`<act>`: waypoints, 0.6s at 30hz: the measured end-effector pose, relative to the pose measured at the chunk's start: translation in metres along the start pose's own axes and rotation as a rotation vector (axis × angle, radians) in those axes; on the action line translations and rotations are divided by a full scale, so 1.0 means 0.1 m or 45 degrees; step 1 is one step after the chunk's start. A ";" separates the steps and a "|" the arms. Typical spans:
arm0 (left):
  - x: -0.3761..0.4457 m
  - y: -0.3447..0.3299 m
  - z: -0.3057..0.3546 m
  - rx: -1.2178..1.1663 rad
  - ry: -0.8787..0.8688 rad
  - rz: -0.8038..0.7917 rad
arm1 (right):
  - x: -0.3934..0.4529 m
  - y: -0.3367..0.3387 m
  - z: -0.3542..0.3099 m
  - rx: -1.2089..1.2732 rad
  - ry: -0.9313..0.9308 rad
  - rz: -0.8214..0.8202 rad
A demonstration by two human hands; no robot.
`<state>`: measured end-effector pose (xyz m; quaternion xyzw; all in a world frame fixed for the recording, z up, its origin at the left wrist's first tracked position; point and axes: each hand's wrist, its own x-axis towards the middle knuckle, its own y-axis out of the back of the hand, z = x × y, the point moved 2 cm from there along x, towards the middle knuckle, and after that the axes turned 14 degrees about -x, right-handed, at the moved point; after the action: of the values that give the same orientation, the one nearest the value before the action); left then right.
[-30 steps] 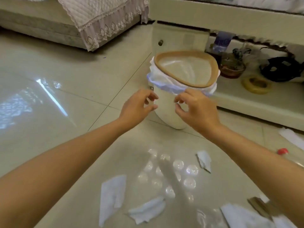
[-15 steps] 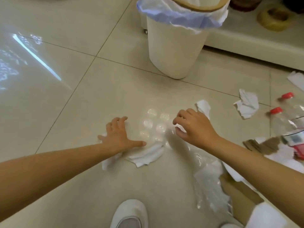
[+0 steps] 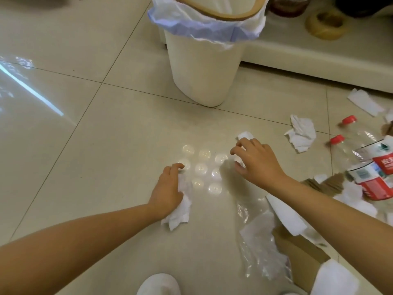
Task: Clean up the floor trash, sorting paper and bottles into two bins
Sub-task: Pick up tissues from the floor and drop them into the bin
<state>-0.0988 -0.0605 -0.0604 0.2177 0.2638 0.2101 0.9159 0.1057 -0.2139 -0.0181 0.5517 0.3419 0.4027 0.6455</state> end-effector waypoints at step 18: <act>0.67 -0.07 0.81 -0.143 -0.363 -0.030 | 0.17 -0.31 0.28 0.057 -0.290 -0.411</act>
<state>0.0019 -0.0564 -0.0282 0.1907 0.1213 0.1805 0.9573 0.1424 -0.2126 -0.0446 0.5459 0.3597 0.2212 0.7236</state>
